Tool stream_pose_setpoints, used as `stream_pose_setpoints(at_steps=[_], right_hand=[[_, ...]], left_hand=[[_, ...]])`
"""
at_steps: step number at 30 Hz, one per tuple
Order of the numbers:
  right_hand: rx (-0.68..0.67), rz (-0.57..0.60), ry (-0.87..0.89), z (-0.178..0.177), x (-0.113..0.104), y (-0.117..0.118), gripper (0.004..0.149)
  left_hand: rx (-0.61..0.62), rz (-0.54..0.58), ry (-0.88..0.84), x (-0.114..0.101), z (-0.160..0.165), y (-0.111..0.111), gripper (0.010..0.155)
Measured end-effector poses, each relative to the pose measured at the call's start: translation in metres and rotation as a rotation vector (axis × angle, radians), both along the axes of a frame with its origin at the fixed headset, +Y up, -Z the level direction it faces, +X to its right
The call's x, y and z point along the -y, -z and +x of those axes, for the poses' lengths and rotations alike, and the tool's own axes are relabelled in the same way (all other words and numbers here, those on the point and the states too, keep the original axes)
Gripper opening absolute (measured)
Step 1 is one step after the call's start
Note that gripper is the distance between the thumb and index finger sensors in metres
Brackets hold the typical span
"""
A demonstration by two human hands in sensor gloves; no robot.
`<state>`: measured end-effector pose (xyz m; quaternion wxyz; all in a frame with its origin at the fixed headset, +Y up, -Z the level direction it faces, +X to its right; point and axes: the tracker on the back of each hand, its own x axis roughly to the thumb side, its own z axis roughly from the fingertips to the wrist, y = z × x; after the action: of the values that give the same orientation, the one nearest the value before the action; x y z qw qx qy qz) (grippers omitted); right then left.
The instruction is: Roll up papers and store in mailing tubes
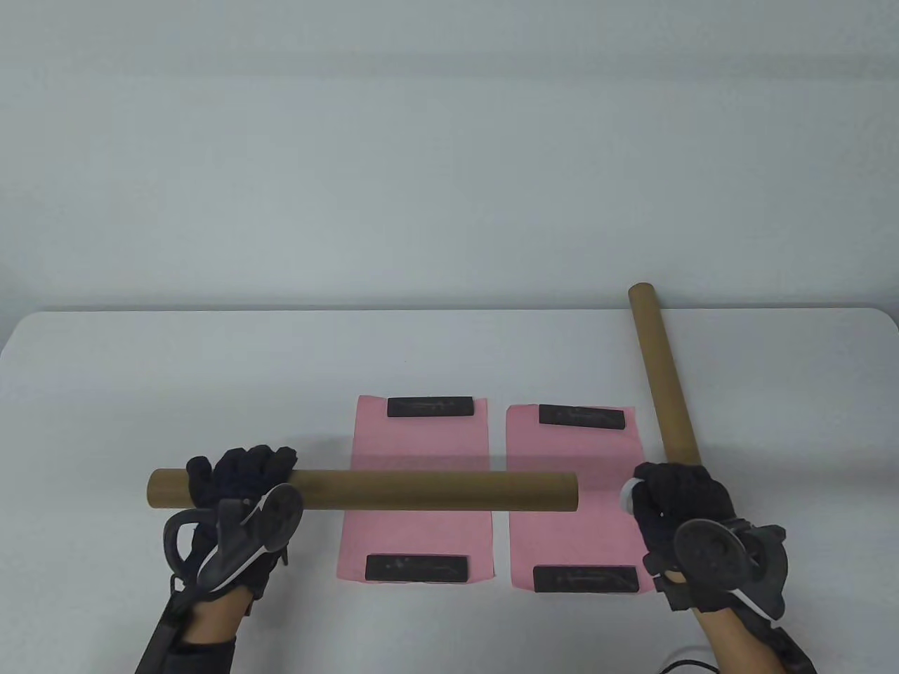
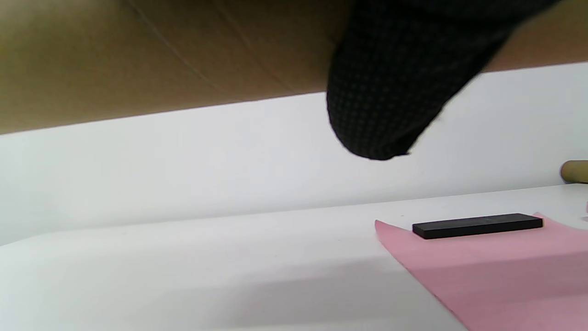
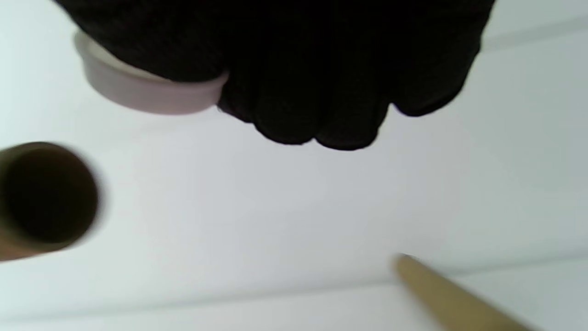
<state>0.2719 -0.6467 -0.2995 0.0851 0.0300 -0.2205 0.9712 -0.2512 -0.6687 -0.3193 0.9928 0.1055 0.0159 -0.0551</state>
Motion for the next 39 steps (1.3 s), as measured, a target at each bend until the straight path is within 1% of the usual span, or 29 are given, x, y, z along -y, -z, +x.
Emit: stream_pose_setpoints(at_steps=[1, 2, 3, 4, 5, 8, 11, 16, 22, 30, 32, 34, 35, 36, 37, 38, 39], right_hand=[[0.042, -0.066, -0.028, 0.009, 0.001, 0.008, 0.037], [0.120, -0.176, -0.048, 0.023, 0.004, 0.021, 0.037], [0.154, -0.229, -0.058, 0.031, 0.007, 0.027, 0.038], [0.217, -0.311, -0.076, 0.049, 0.013, 0.042, 0.038], [0.262, -0.362, -0.093, 0.059, 0.018, 0.050, 0.038], [0.409, -0.576, -0.191, 0.101, 0.042, 0.079, 0.038], [0.483, -0.750, -0.273, 0.123, 0.065, 0.095, 0.038], [0.533, -0.837, -0.358, 0.127, 0.093, 0.109, 0.037], [0.522, -0.891, -0.407, 0.121, 0.109, 0.113, 0.037], [0.537, -0.848, -0.475, 0.116, 0.114, 0.113, 0.036], [0.541, -0.839, -0.478, 0.116, 0.112, 0.112, 0.042], [0.527, -0.774, -0.442, 0.115, 0.102, 0.108, 0.050], [0.515, -0.718, -0.419, 0.112, 0.093, 0.106, 0.052], [0.486, -0.650, -0.397, 0.106, 0.080, 0.103, 0.053], [0.467, -0.609, -0.380, 0.102, 0.071, 0.100, 0.053], [0.428, -0.530, -0.344, 0.091, 0.056, 0.094, 0.054], [0.401, -0.479, -0.320, 0.084, 0.047, 0.089, 0.054]], left_hand=[[-0.009, -0.005, -0.006, 0.001, -0.002, 0.000, 0.074], [-0.015, -0.014, -0.012, 0.001, -0.004, 0.001, 0.074], [-0.017, -0.020, -0.017, 0.002, -0.005, 0.001, 0.074], [-0.019, -0.025, -0.028, 0.002, -0.008, 0.002, 0.074], [-0.022, -0.026, -0.033, 0.002, -0.009, 0.002, 0.074], [-0.031, -0.042, -0.049, 0.003, -0.015, 0.005, 0.074], [-0.050, -0.054, -0.058, 0.005, -0.020, 0.006, 0.074], [-0.051, -0.077, -0.076, 0.007, -0.023, 0.007, 0.074], [-0.053, -0.094, -0.086, 0.008, -0.022, 0.006, 0.074], [-0.056, -0.098, -0.073, 0.005, -0.022, 0.004, 0.074], [-0.057, -0.099, -0.077, 0.006, -0.023, 0.005, 0.074], [-0.060, -0.113, -0.089, 0.007, -0.024, 0.005, 0.074], [-0.060, -0.127, -0.094, 0.009, -0.024, 0.007, 0.074], [-0.061, -0.142, -0.096, 0.011, -0.025, 0.008, 0.074], [-0.065, -0.152, -0.094, 0.013, -0.026, 0.010, 0.074], [-0.076, -0.172, -0.091, 0.015, -0.027, 0.013, 0.074], [-0.084, -0.185, -0.090, 0.017, -0.028, 0.014, 0.074]])
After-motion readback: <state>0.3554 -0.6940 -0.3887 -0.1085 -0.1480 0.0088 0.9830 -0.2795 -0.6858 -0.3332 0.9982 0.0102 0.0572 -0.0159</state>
